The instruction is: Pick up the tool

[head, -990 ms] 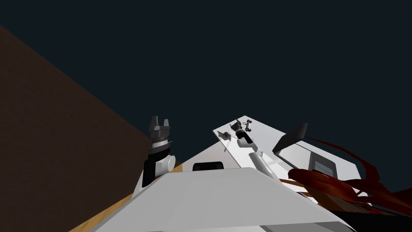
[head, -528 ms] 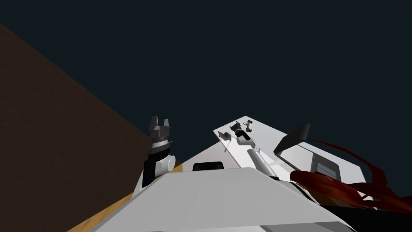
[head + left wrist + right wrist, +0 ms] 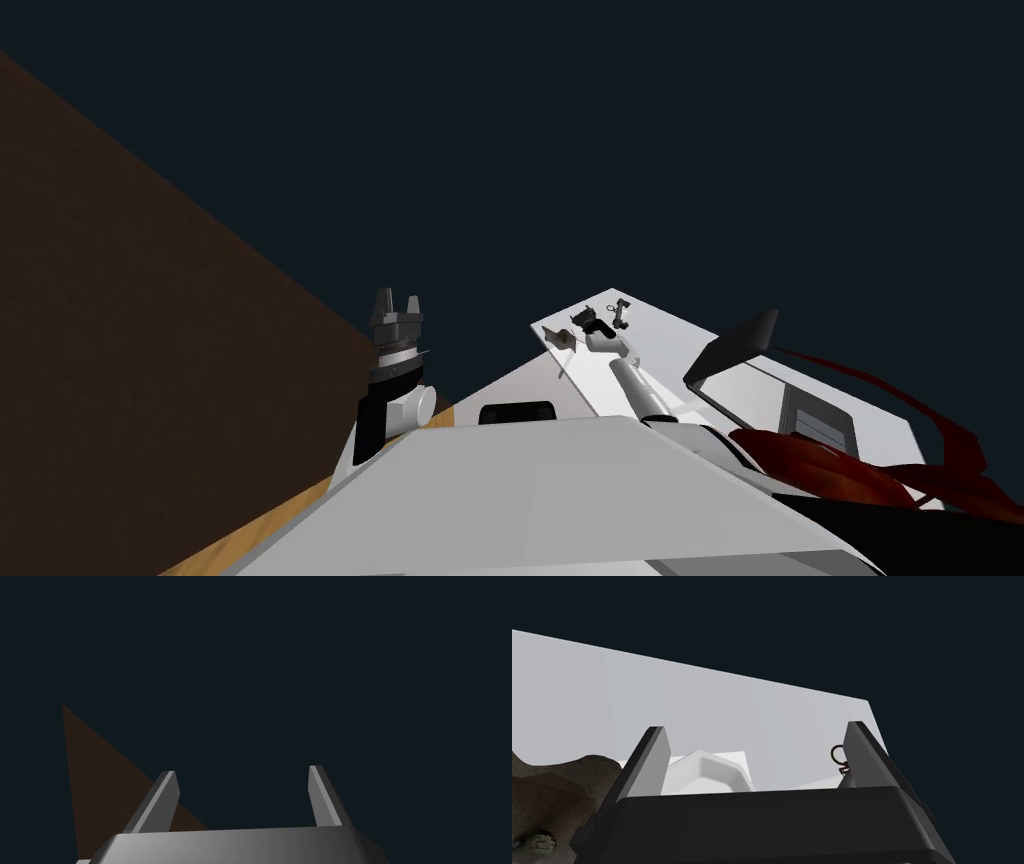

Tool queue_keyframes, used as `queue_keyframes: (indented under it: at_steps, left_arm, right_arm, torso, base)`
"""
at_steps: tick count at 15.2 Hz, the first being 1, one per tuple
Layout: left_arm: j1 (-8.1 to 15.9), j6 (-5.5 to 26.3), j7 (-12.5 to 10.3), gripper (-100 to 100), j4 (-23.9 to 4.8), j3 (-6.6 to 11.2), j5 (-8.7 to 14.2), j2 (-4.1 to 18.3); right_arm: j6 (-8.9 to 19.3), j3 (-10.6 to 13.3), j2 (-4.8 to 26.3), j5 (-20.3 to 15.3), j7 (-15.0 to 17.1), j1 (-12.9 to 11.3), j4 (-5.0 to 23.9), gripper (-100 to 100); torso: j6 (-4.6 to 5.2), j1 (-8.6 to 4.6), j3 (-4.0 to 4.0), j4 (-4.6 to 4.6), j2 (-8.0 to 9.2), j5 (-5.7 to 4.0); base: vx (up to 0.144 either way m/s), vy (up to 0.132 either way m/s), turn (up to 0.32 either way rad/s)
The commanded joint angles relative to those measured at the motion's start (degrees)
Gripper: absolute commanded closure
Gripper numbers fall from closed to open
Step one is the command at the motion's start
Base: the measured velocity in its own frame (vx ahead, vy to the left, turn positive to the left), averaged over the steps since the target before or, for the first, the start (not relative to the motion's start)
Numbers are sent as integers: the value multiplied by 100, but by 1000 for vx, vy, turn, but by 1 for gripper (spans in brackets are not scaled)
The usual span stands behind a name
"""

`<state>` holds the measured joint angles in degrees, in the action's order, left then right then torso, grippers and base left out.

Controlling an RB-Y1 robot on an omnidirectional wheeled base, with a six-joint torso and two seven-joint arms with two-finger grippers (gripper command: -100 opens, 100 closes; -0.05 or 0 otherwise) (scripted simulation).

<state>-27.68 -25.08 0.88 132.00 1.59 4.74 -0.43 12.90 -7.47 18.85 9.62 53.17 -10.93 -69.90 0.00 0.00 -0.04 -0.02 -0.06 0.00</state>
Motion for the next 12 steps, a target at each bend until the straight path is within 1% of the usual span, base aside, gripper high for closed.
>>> queue_keyframes:
  at_steps: [1, 2, 3, 4, 5, 6, 7, 8, 9, 10, 11, 12]
  left_arm:
    - [0, 0, 0, 0, 0, 0, 0, 0]
    - [0, 0, 0, 0, 0, 0, 0, 0]
    - [0, 0, 0, 0, 0, 0, 0, 0]
    - [0, 0, 0, 0, 0, 0, 0, 0]
    - [0, 0, 0, 0, 0, 0, 0, 0]
    - [0, 0, 0, 0, 0, 0, 0, 0]
    - [0, 0, 0, 0, 0, 0, 0, 0]
    - [0, 0, 0, 0, 0, 0, 0, 0]
    - [0, 0, 0, 0, 0, 0, 0, 0]
    - [0, 0, 0, 0, 0, 0, 0, 0]
    - [0, 0, 0, 0, 0, 0, 0, 0]
    - [0, 0, 0, 0, 0, 0, 0, 0]
  right_arm:
    - [171, -7, 16, 13, 196, -96, 264, -100]
    - [171, -7, 16, 13, 196, -96, 264, -100]
    - [438, -46, 28, 28, 438, -315, 454, -100]
    - [445, -46, 28, 28, 476, -315, 584, -100]
    - [602, -84, 37, 42, 634, -530, 735, -100]
    - [706, -84, 37, 42, 745, -530, 864, -100]
    - [714, -84, 37, 42, 752, -530, 920, -100]
    - [895, -121, 44, 56, 955, -740, 1102, -100]
    - [977, -121, 44, 56, 1022, -740, 1192, -100]
    - [977, -121, 44, 56, 1022, -740, 1238, -100]
    - [1186, -157, 48, 70, 1242, -945, 1452, -100]
    - [1234, -157, 48, 70, 1285, -945, 1548, -100]
  torso:
    - [0, 0, 0, 0, 0, 0]
    - [1, 0, 0, 0, 1, 0]
    - [1, 0, 1, 0, 2, 0]
    - [0, 0, 1, 1, 2, 0]
    - [-1, 0, 1, 1, 1, 0]
    - [-1, 1, 1, 1, 0, 1]
    - [0, 1, 0, 0, 0, 0]
    - [1, 0, 1, 0, 1, 0]
    - [0, 0, 1, 1, 1, 1]
    - [0, 0, 1, 0, 1, 0]
    - [1, 0, 1, 0, 2, 0]
    - [-1, 0, 1, 1, 1, 0]
  base:
    - [7, -2, 9]
    - [0, 0, 0]
    - [3, 0, 11]
    - [5, -1, 24]
    - [7, -1, 32]
    - [8, -1, 25]
    - [7, -2, 10]
    - [6, -1, 13]
    - [6, -2, 21]
    - [5, -1, 12]
    - [5, -1, 16]
    - [6, -2, 20]
